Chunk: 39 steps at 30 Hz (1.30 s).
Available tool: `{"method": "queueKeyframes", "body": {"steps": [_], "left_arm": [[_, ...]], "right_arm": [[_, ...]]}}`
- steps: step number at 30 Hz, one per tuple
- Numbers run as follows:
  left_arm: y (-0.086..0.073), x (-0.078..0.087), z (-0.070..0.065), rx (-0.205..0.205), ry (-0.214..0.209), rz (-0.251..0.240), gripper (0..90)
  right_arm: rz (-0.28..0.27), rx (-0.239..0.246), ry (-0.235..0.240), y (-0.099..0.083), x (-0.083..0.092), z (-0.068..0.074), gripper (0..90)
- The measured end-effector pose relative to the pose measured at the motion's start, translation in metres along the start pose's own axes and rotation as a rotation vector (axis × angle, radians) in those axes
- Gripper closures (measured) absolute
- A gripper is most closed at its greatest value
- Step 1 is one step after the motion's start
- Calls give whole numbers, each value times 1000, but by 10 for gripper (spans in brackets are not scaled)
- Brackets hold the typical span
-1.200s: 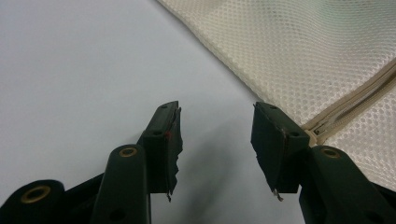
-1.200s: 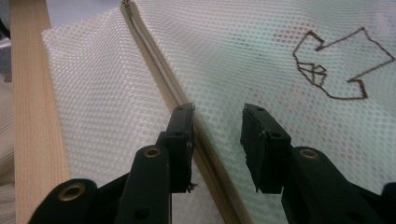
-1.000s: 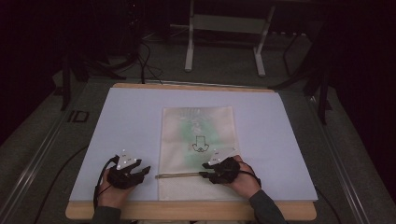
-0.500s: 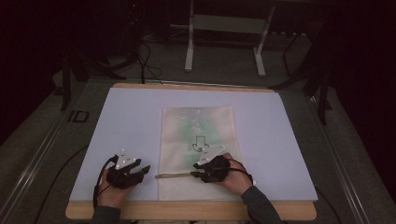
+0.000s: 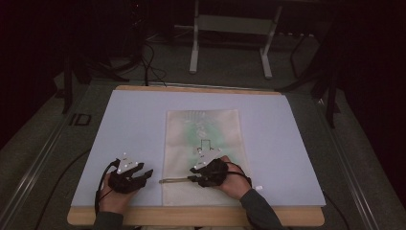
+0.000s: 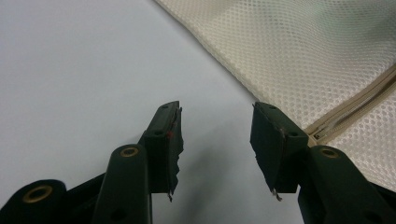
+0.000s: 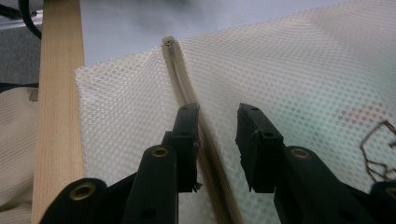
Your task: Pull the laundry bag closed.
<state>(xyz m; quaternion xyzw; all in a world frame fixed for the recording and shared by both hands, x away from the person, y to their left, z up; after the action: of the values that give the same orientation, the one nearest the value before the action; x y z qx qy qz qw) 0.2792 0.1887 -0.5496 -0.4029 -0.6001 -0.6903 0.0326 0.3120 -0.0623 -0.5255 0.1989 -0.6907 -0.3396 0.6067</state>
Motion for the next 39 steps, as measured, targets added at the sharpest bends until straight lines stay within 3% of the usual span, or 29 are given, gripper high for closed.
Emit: {"method": "queueKeyframes", "body": {"steps": [13, 39], "left_arm": [[0, 2, 2, 9, 4, -7, 522], [1, 5, 5, 16, 15, -19, 521]], "right_arm": [[13, 42, 24, 16, -12, 5, 727], [13, 71, 74, 40, -44, 18, 737]]}}
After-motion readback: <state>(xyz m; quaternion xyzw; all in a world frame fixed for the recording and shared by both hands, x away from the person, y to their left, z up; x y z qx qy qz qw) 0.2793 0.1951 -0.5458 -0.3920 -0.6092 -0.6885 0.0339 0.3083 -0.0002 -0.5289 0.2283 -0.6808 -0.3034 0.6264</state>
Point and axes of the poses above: each handheld gripper's, and its own axes: x roughly backward along the jaws, y roughly out of its top, z roughly to its left, the point moved 4 cm from there along -x, roughly forward along the jaws, and after that the axes turned 3 degrees about -z, right-handed, at the moved point
